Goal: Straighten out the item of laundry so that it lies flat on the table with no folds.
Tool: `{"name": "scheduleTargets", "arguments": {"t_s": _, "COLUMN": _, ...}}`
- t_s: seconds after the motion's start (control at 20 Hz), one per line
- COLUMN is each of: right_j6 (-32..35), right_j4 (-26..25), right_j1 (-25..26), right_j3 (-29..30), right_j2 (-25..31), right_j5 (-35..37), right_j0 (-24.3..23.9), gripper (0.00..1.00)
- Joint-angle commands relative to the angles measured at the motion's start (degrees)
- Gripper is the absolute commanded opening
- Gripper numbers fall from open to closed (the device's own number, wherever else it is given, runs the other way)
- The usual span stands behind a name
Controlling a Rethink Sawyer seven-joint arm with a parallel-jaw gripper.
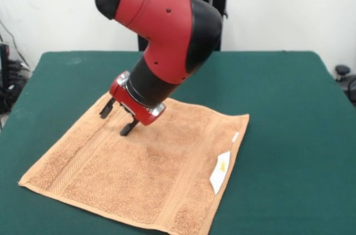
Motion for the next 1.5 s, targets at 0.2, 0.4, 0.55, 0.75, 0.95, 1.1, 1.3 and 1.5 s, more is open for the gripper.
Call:
{"name": "scheduleTargets", "arguments": {"t_s": 0.2, "right_j6": -5.31, "right_j4": -1.71, "right_j1": 2.95, "right_j3": 15.02, "right_j2": 19.5, "right_j5": -2.3, "right_j0": -5.6, "gripper": 1.0}}
{"name": "scheduleTargets", "arguments": {"t_s": 0.4, "right_j6": -7.87, "right_j4": -2.47, "right_j1": 0.81, "right_j3": 17.48, "right_j2": 23.7, "right_j5": -2.96, "right_j0": -9.2, "gripper": 1.0}}
{"name": "scheduleTargets", "arguments": {"t_s": 0.55, "right_j6": -8.41, "right_j4": -3.18, "right_j1": -0.53, "right_j3": 19.13, "right_j2": 26.07, "right_j5": -4.41, "right_j0": -11.15, "gripper": 1.0}}
{"name": "scheduleTargets", "arguments": {"t_s": 0.75, "right_j6": -8.02, "right_j4": -4.22, "right_j1": -3.14, "right_j3": 22.51, "right_j2": 29.56, "right_j5": -7.65, "right_j0": -14.06, "gripper": 1.0}}
{"name": "scheduleTargets", "arguments": {"t_s": 0.95, "right_j6": -9.21, "right_j4": -6.21, "right_j1": -5.24, "right_j3": 25.29, "right_j2": 33.17, "right_j5": -9.63, "right_j0": -17.36, "gripper": 1.0}}
{"name": "scheduleTargets", "arguments": {"t_s": 1.1, "right_j6": -9.76, "right_j4": -7.78, "right_j1": -5.98, "right_j3": 25.99, "right_j2": 35.11, "right_j5": -10.0, "right_j0": -19.18, "gripper": 1.0}}
{"name": "scheduleTargets", "arguments": {"t_s": 1.3, "right_j6": -8.96, "right_j4": -9.44, "right_j1": -6.59, "right_j3": 26.73, "right_j2": 37.07, "right_j5": -10.57, "right_j0": -20.86, "gripper": 1.0}}
{"name": "scheduleTargets", "arguments": {"t_s": 1.5, "right_j6": -7.18, "right_j4": -11.09, "right_j1": -8.38, "right_j3": 27.77, "right_j2": 37.4, "right_j5": -10.38, "right_j0": -20.83, "gripper": 1.0}}
